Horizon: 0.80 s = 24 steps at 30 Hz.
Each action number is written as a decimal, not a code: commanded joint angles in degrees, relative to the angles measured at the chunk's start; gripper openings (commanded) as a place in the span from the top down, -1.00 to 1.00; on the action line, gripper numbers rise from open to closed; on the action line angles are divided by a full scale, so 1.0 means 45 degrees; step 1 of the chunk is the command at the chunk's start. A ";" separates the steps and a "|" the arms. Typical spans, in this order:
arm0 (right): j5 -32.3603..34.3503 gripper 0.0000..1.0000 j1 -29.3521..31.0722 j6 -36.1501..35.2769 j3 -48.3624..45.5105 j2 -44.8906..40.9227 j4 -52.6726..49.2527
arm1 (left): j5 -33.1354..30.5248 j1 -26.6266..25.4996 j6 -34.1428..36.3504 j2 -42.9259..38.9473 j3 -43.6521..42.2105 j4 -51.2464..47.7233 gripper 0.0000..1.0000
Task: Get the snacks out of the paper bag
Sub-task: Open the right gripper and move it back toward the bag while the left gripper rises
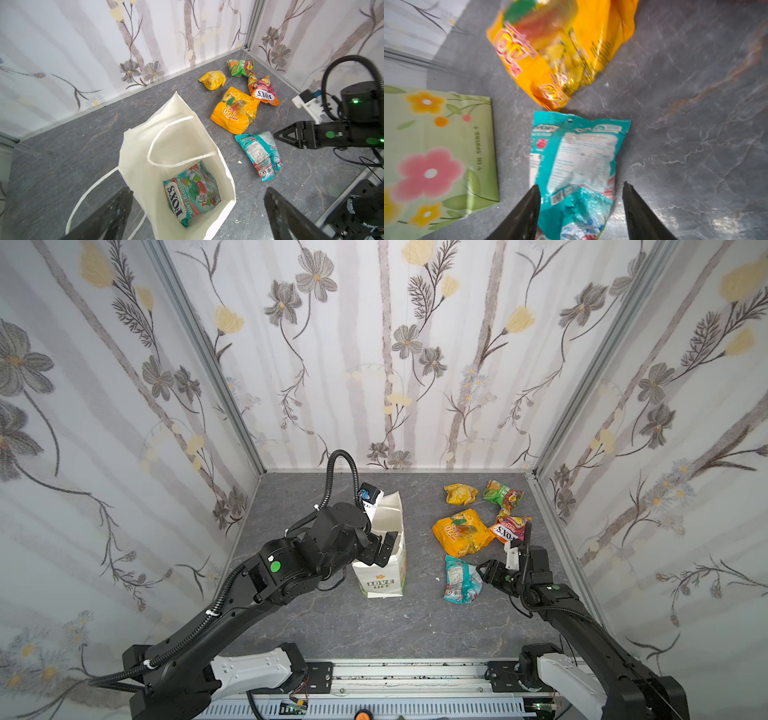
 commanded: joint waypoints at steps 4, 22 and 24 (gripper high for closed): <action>-0.0611 -0.36 0.0712 0.0267 0.2271 -0.1285 -0.1383 | -0.1111 0.0838 -0.1029 0.0611 0.0712 -0.0632 -0.59; -0.2395 -0.99 0.4956 0.0738 0.6793 -0.1263 -0.1777 | -0.0017 0.3292 -0.1927 0.4169 0.1694 -0.1388 0.02; -0.2413 -0.99 0.4990 0.0747 0.6758 -0.1287 -0.1703 | 0.0371 0.3356 -0.1965 0.4387 0.1604 -0.1263 0.04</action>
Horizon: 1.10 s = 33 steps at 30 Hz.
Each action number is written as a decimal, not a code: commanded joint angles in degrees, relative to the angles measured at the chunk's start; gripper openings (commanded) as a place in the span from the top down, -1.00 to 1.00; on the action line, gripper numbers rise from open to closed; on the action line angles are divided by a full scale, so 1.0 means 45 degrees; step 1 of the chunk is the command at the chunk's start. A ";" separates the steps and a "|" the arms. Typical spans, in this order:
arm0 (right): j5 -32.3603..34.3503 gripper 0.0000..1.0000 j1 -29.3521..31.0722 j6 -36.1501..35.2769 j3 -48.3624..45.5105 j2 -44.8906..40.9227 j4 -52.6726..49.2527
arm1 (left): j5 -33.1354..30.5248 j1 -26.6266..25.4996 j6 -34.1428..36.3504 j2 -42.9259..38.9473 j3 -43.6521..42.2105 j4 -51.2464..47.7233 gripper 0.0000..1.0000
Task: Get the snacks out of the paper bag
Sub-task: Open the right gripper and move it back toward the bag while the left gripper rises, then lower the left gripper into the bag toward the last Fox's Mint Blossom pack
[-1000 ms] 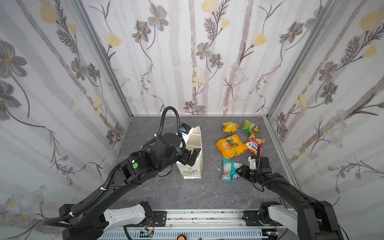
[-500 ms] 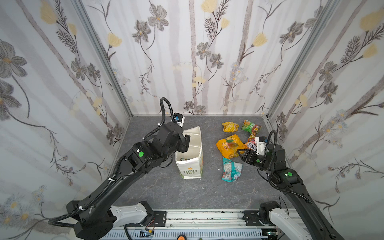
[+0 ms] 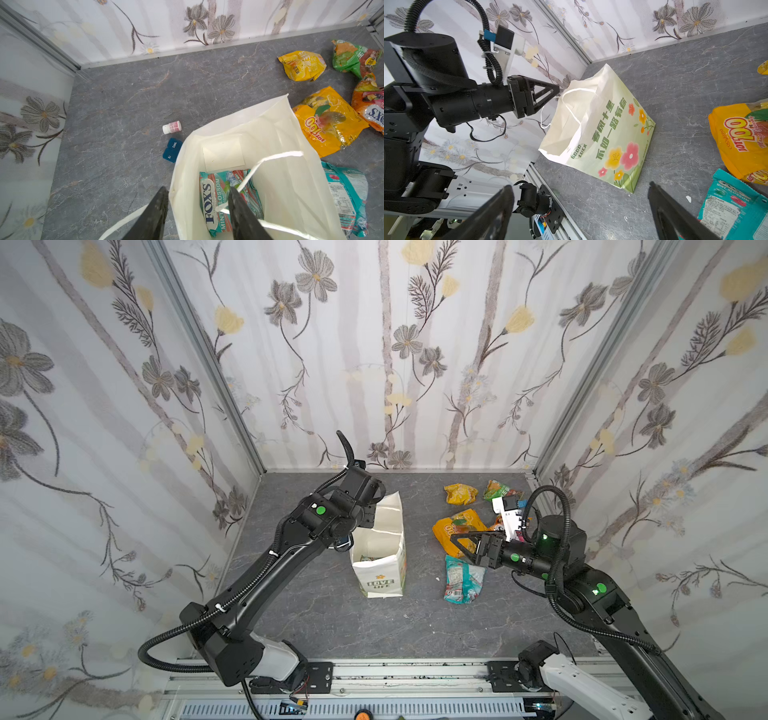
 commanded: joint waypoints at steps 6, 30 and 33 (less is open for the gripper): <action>-0.0463 -0.99 0.0153 0.0242 0.0007 -0.0011 0.0545 | 0.1543 0.0218 -0.0176 0.0963 -0.0089 0.0373 0.09; -0.0320 -0.99 0.0236 0.0003 -0.0198 0.0208 0.0510 | 0.1816 0.0248 -0.0833 -0.1078 -0.1199 0.1112 -0.21; -0.0341 -0.99 0.0237 0.0017 -0.0189 0.0228 0.0549 | 0.0997 0.0396 -0.0754 -0.1184 -0.0920 0.0649 0.03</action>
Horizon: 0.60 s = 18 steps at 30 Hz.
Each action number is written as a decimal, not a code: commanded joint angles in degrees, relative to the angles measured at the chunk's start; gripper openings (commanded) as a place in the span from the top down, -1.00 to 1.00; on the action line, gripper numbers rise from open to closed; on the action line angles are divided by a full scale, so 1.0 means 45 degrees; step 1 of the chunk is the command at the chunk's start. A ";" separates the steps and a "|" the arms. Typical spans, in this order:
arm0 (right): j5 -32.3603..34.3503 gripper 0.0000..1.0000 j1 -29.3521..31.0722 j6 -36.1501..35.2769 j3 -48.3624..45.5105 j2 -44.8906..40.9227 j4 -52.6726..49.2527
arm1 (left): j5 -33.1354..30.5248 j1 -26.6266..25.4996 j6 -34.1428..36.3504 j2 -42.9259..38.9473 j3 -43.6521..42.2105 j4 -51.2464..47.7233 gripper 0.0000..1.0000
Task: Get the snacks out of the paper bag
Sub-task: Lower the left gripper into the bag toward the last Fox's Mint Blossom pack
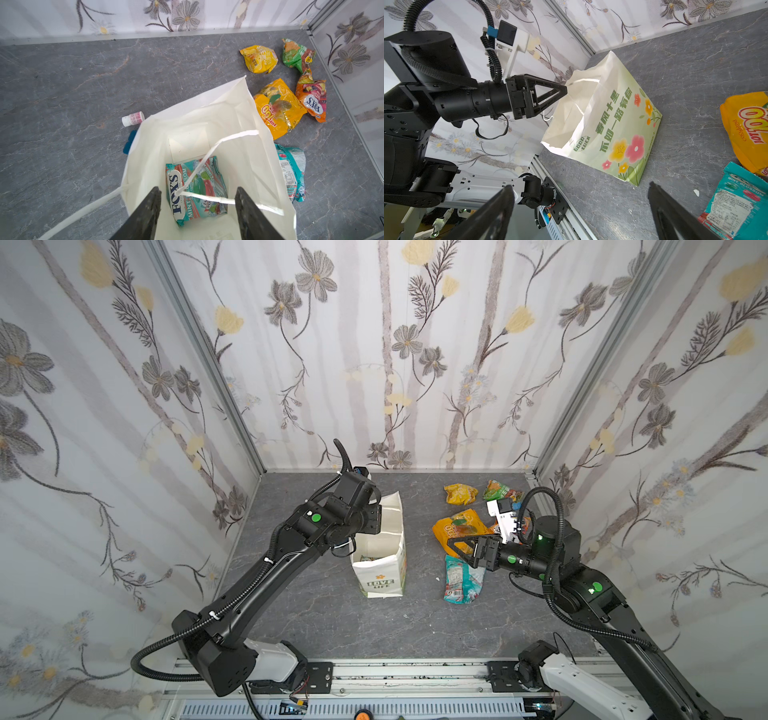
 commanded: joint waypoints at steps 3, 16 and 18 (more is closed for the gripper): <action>-0.0037 -0.99 0.0031 -0.0092 0.0015 0.0063 0.0564 | -0.1826 0.0365 -0.0066 0.0439 0.0777 -0.1149 0.32; 0.0231 -0.99 0.0025 -0.0036 -0.0169 -0.0425 0.0344 | 0.0711 0.0562 0.0245 0.3074 0.1510 -0.1285 0.77; 0.0253 -0.99 0.0032 -0.0035 -0.0233 -0.0426 0.0403 | 0.1185 0.0502 0.0316 0.3315 0.1430 -0.1278 0.77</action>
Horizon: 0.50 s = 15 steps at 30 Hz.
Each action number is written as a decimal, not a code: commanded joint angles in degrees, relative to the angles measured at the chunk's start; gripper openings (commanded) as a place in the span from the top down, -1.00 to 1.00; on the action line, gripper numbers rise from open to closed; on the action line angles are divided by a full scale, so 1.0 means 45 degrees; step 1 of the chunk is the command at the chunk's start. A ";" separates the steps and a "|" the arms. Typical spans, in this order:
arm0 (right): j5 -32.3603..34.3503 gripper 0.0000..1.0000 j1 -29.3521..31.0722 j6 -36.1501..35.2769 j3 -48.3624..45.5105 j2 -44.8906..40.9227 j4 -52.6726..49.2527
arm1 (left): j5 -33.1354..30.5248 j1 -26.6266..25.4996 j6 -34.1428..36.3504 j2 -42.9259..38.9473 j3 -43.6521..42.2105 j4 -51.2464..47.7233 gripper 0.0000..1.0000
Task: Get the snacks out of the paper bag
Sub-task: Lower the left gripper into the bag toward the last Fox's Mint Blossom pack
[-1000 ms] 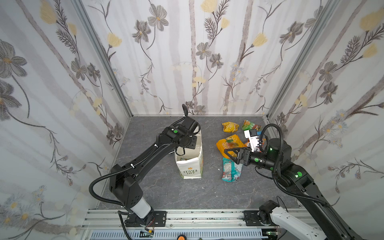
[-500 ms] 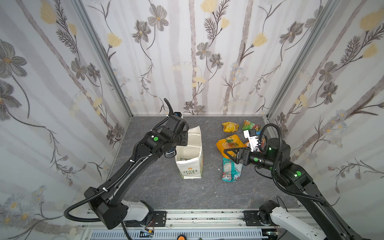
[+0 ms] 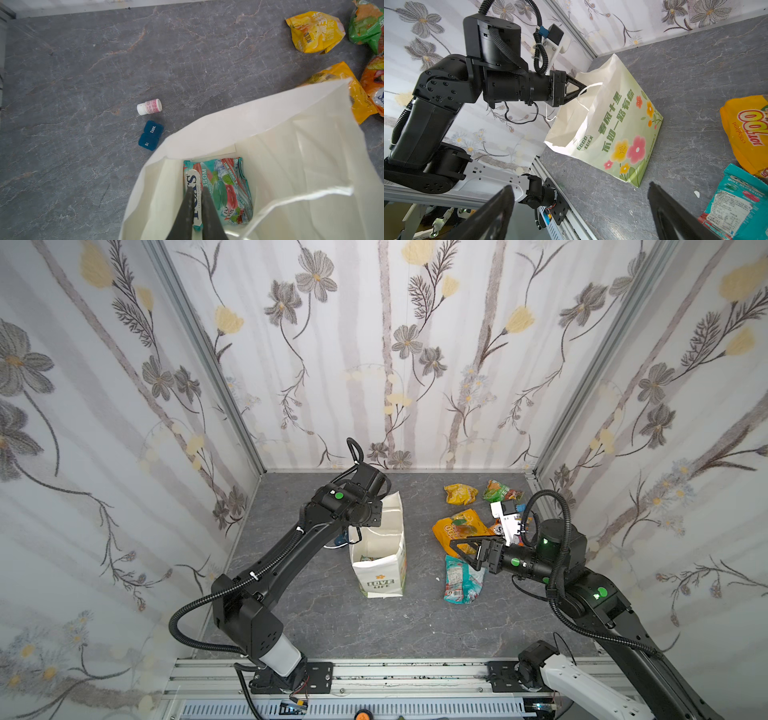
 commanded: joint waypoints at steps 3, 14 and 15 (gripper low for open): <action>0.0126 -0.99 0.0022 -0.0020 -0.0156 0.0042 0.0511 | 0.1121 -0.0122 0.0202 0.0569 -0.0188 -0.0150 0.73; 0.0115 -0.99 0.0022 -0.0016 -0.0237 -0.0066 0.0404 | 0.1003 -0.0125 0.0322 0.1396 -0.1059 0.0614 0.62; 0.0133 -0.99 0.0010 -0.0012 -0.0257 -0.0071 0.0402 | 0.1086 -0.0123 0.0294 0.1420 -0.1181 0.0655 0.59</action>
